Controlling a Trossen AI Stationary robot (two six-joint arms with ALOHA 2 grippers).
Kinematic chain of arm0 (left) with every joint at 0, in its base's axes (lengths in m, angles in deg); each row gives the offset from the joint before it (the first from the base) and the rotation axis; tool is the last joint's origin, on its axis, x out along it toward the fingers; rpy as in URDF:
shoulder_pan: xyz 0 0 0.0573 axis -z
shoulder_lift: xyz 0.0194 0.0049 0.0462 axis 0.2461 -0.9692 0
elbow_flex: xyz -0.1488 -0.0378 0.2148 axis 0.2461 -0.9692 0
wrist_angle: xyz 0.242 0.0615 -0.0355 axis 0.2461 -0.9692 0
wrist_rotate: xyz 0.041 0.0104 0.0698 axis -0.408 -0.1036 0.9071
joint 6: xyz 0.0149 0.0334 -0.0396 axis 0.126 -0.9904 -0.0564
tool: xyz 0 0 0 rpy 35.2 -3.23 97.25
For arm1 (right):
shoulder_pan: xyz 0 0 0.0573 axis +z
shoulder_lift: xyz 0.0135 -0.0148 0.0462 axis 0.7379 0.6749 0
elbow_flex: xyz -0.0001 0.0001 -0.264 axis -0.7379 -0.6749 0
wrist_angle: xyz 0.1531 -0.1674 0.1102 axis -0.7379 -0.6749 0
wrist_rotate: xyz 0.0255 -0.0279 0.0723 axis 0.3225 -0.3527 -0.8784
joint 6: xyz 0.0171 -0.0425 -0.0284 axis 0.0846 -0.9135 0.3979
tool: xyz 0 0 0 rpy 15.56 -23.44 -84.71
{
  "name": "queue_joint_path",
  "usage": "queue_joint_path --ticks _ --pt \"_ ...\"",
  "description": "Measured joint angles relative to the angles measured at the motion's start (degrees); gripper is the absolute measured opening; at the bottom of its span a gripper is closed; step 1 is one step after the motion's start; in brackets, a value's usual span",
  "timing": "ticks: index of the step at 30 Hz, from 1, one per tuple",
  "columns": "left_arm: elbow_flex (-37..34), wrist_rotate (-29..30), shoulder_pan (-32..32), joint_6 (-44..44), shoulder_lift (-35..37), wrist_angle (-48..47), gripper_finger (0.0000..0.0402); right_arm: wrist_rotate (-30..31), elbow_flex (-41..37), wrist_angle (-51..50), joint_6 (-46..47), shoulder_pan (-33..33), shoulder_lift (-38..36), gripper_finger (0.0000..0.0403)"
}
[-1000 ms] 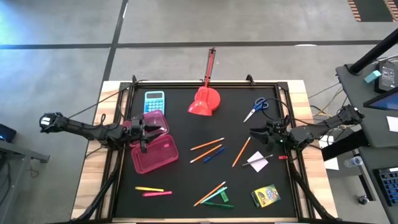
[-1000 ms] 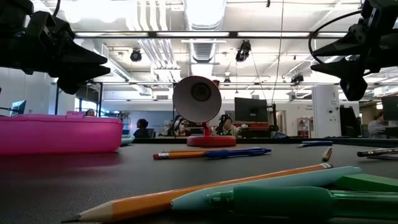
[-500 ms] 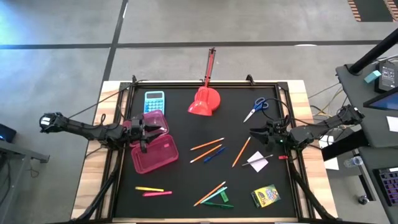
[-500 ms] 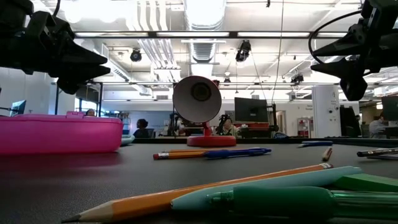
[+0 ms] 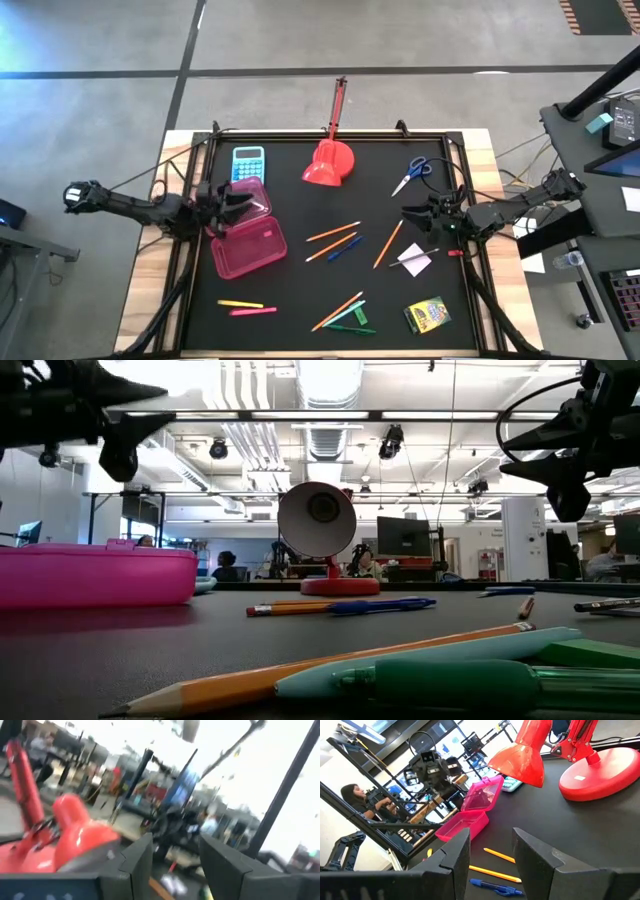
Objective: Pack school essentials
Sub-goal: Put the yellow pen into the red supply box
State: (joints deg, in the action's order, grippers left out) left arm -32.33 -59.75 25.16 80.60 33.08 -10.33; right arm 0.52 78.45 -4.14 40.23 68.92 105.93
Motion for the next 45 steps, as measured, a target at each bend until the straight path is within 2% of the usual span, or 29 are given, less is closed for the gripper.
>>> queue_joint_path --ticks 5,9,14,24,28,33,37,45 --pt "0.2 -3.4 0.0 0.1 0.0 5.4 0.0144 0.0 0.0 0.0 0.0 0.0 0.0 0.0134" --pt "2.8 -12.0 0.0 4.0 -0.7 0.0 0.0144 0.0 0.0 0.0 0.0 0.0 0.0 0.0134" --pt "7.7 -17.0 0.0 7.4 -4.4 -7.1 0.0144 0.0 0.0 0.0 0.0 0.0 0.0 0.0134" --pt "22.8 -24.1 0.0 7.0 -19.2 -30.3 0.0144 0.0 0.0 0.0 0.0 0.0 0.0 0.0134" --pt "29.3 -27.3 0.0 1.2 -25.6 -41.3 0.0144 0.0 0.0 0.0 0.0 0.0 0.0 0.0134" --pt "35.7 -34.2 0.5 -0.1 -33.0 -52.2 0.0144 0.0 0.0 0.0 0.0 0.0 0.0 0.0134" --pt "38.9 -39.2 3.8 2.2 -37.4 -54.6 0.0144 0.0 0.0 0.0 0.0 0.0 0.0 0.0134" --pt "43.3 -39.2 17.8 11.8 -46.8 -54.9 0.0144 0.0 0.0 0.0 0.7 0.0 0.0 0.0134"
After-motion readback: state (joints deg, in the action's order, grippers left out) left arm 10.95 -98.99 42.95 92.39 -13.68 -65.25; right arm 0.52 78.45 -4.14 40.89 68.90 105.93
